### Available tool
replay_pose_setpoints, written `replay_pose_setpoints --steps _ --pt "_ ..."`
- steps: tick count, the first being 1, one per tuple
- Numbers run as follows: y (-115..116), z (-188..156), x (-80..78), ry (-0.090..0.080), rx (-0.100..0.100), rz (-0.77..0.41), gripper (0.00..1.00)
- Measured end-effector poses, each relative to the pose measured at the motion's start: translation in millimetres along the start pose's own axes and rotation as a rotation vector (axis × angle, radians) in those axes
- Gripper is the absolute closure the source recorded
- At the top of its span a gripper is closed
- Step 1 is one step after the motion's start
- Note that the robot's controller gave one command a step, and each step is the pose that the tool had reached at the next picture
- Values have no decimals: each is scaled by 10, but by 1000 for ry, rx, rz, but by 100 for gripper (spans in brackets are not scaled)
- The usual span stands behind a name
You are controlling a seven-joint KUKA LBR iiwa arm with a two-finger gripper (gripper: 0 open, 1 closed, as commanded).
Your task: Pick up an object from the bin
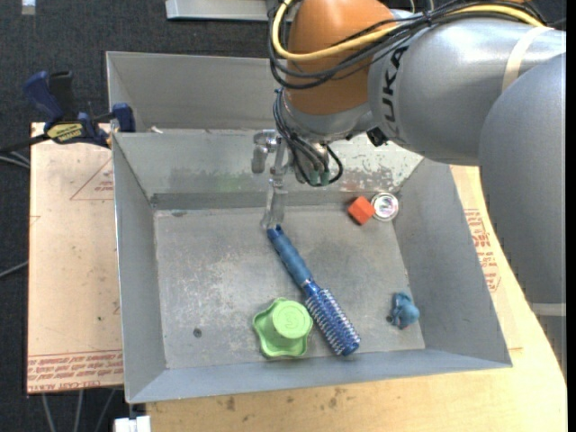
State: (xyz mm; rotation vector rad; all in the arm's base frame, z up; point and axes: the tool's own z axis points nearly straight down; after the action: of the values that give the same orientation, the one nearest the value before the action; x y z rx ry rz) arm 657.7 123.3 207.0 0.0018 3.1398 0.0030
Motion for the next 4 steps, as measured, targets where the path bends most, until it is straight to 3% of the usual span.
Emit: replay_pose_setpoints --steps 1,2,3,4 --pt "495 522 300 6 0 -21 0" --pt "-586 530 384 2 4 197 0" --pt "-583 821 433 4 3 579 0" --pt "-492 1380 456 3 2 394 0"
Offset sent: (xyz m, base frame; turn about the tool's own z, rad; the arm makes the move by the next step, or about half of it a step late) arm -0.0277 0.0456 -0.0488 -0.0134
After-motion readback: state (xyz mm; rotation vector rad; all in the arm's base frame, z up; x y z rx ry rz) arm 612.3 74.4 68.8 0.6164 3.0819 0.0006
